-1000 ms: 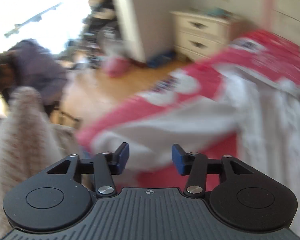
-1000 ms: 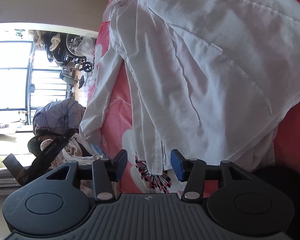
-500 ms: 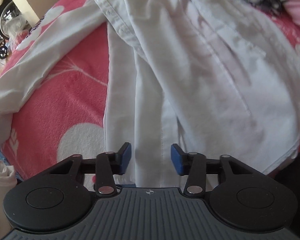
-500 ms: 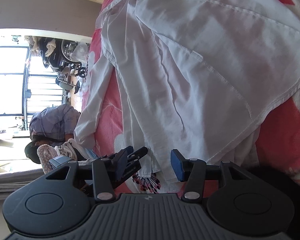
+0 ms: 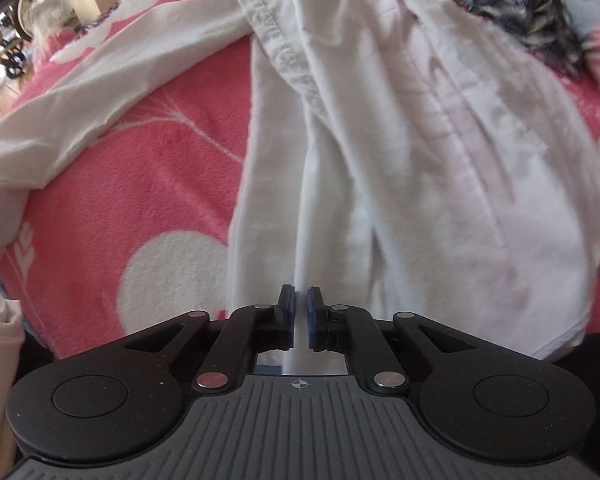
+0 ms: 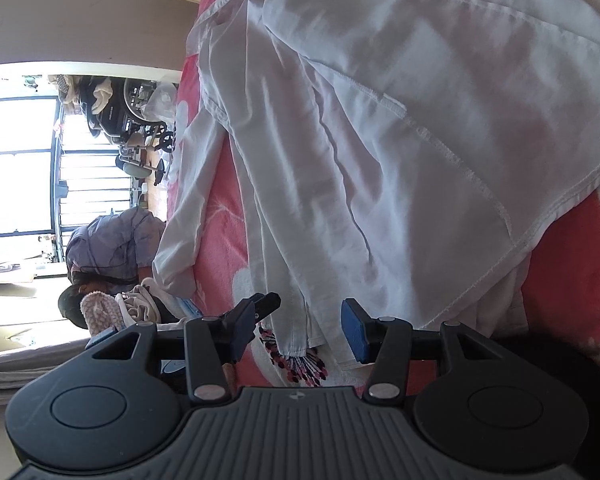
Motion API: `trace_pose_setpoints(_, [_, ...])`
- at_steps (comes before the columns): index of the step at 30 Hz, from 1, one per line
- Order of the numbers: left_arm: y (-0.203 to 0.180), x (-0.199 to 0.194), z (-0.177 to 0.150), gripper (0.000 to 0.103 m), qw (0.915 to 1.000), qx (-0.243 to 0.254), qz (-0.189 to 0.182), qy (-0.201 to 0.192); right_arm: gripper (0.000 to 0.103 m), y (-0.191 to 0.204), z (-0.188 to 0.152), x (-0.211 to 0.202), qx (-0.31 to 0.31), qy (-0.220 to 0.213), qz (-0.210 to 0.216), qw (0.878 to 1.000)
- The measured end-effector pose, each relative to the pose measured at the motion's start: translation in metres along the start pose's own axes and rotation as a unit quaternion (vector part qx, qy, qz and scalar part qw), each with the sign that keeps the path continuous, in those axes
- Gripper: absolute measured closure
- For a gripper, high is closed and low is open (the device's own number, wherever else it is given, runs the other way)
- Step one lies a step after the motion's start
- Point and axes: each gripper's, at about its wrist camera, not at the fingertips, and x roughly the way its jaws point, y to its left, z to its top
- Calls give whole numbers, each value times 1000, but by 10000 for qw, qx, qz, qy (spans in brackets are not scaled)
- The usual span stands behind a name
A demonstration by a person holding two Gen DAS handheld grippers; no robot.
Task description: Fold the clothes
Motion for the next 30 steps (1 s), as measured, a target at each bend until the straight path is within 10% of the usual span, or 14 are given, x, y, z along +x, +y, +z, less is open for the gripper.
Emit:
trace_pose_setpoints(2, [-6, -4, 0, 59, 9999, 83, -61, -93, 51, -2, 0, 1, 37, 20, 8, 10000])
trace_pose_setpoints(6, [-26, 9, -2, 56, 9980, 633, 38, 62, 51, -4, 0, -1, 65, 24, 21, 10000])
trace_pose_setpoints(13, [-26, 20, -3, 100, 9976, 502, 485, 28, 51, -5, 2, -4, 90, -8, 4, 10000])
trace_pose_setpoints(20, [29, -28, 7, 102, 9949, -783, 527, -350, 51, 3, 8, 9, -47, 77, 47, 9999])
trace_pose_setpoints(30, [124, -112, 22, 102, 9511, -2300, 1369, -1543, 59, 38, 31, 94, -269, 622, 197, 9975])
